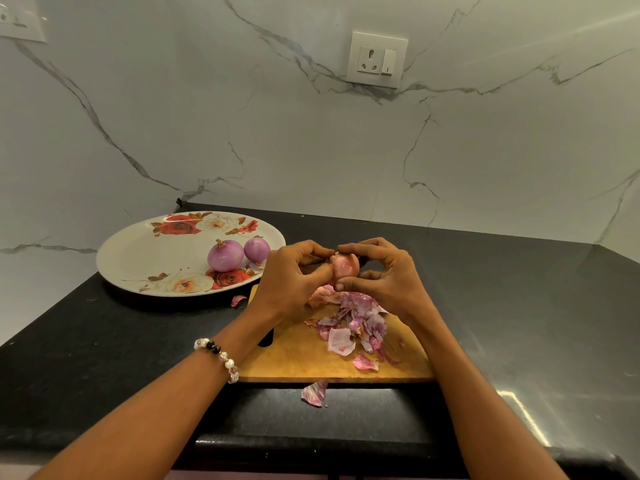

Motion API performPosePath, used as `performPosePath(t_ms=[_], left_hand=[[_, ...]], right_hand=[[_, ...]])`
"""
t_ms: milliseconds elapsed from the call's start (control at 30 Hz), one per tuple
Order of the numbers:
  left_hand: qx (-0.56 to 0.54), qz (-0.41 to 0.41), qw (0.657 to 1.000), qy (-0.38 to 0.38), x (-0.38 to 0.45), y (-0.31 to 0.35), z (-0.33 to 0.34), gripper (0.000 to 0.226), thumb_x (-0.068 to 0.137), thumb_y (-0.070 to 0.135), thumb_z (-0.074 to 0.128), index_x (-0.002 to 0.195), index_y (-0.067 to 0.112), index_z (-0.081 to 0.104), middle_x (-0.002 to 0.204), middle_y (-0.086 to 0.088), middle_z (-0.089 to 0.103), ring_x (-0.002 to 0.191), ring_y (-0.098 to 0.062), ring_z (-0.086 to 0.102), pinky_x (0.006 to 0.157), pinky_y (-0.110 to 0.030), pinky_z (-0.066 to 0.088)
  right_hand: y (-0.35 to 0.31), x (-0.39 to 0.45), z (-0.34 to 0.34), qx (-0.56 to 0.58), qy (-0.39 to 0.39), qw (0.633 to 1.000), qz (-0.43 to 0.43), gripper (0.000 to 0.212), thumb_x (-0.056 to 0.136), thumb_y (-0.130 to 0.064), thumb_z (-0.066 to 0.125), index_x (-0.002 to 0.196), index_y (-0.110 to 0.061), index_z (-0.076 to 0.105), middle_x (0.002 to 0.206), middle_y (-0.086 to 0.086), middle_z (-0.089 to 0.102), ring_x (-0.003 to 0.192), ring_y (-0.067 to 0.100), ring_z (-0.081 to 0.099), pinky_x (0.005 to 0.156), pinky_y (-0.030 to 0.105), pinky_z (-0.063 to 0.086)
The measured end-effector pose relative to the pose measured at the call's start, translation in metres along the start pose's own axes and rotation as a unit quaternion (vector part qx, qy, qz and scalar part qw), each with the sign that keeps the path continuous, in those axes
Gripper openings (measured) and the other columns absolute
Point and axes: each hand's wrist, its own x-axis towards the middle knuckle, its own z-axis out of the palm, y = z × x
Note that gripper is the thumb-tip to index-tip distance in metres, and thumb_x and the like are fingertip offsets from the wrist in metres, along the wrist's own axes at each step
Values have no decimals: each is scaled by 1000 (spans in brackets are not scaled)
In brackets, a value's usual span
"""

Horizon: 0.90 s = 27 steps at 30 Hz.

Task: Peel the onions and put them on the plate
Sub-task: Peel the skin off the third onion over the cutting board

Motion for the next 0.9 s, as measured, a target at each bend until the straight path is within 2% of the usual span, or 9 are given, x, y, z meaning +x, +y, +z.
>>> performPosePath(t_ms=[133,233,467,600,700,900], left_hand=[[-5,-12,1000,3,-1,-2,0,8,83,20,70,91,18,69,85,2,72,77,-8,68,67,-21,56],[8,-8,1000,8,-2,-1,1,6,83,17,70,88,19,67,83,2,71,76,-7,67,65,-16,54],[46,16,998,36,-1,-4,1,16,86,3,62,98,11,69,94,0,70,82,-4,65,72,-9,51],[22,12,999,21,-1,0,1,22,87,15,65,109,14,69,98,4,70,87,-3,66,75,-13,53],[23,8,999,36,-2,1,2,23,85,19,69,108,14,70,94,10,67,81,2,64,72,-10,52],[36,-21,997,64,-3,0,4,18,82,17,72,99,11,73,90,0,72,77,-5,66,68,-14,54]], right_hand=[[1,0,1,-23,-14,1000,-4,49,61,-39,83,107,-38,67,112,-2,57,104,18,59,80,30,61],[2,0,2,-43,-14,999,-9,50,60,-41,83,108,-36,67,111,-2,56,105,18,58,79,30,61],[2,0,3,-21,-10,1000,-9,52,60,-40,84,110,-37,67,112,0,56,106,16,58,79,29,60],[2,0,1,-17,4,1000,-10,52,61,-38,84,110,-34,68,112,2,57,104,18,60,78,26,60],[3,0,2,-35,14,999,-14,53,61,-40,83,112,-31,67,111,2,57,103,18,59,78,24,59],[5,0,4,-93,27,994,-55,57,63,-44,81,115,-27,67,109,2,55,101,14,58,76,19,58]])
